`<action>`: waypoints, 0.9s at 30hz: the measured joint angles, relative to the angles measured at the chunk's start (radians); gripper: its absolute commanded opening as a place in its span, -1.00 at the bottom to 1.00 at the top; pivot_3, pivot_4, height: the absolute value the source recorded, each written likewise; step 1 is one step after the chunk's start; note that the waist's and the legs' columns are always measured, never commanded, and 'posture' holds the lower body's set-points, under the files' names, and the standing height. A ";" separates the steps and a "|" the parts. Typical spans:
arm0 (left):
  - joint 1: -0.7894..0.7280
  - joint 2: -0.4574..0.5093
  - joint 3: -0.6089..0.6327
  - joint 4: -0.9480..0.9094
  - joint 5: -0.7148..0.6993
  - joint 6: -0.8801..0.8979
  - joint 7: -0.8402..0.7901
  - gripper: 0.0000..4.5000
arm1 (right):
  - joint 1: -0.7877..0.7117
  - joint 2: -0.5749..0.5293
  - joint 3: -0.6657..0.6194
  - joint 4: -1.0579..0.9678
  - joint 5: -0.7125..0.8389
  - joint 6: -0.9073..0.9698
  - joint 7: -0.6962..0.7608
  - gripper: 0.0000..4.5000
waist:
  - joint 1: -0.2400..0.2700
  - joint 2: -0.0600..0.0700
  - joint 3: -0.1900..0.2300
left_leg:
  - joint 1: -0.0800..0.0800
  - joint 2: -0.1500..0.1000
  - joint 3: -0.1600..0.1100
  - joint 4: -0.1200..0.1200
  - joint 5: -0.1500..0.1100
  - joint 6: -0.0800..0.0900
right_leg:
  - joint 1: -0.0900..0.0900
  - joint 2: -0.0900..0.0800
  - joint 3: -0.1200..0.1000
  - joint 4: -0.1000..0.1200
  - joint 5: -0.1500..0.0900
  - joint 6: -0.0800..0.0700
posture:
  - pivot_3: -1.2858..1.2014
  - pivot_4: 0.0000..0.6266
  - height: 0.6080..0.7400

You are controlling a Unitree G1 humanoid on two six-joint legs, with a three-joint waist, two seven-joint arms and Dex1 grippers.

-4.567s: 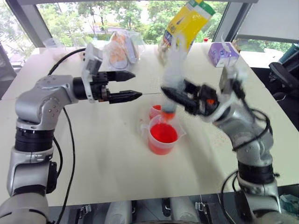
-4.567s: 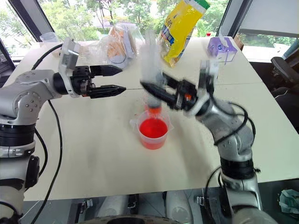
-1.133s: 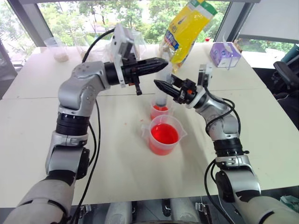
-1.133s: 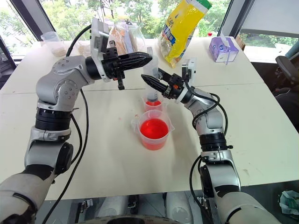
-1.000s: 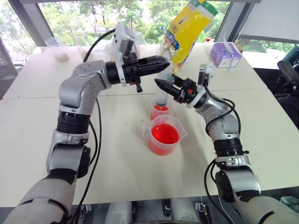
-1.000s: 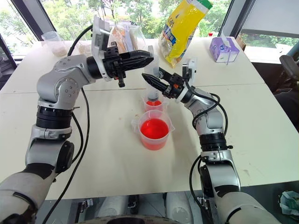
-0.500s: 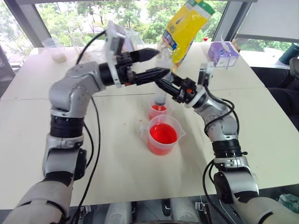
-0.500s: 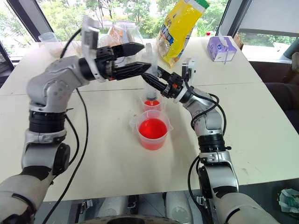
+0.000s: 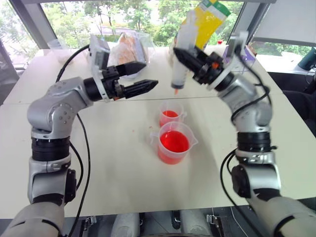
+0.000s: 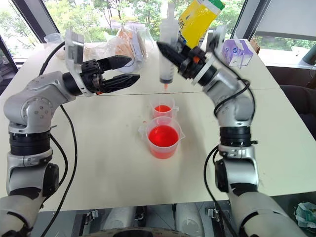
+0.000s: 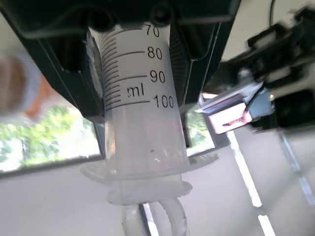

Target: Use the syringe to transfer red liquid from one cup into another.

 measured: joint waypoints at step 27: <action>0.156 0.056 -0.040 -0.158 -0.023 0.022 0.012 1.00 | 0.261 -0.377 0.244 -0.003 -0.196 0.574 -0.092 0.95 | -0.001 0.000 0.000 | -0.001 0.000 0.001 -0.001 -0.001 0.002 | -0.001 0.002 0.001 -0.002 0.000 0.000 | 0.03 -0.52 1.00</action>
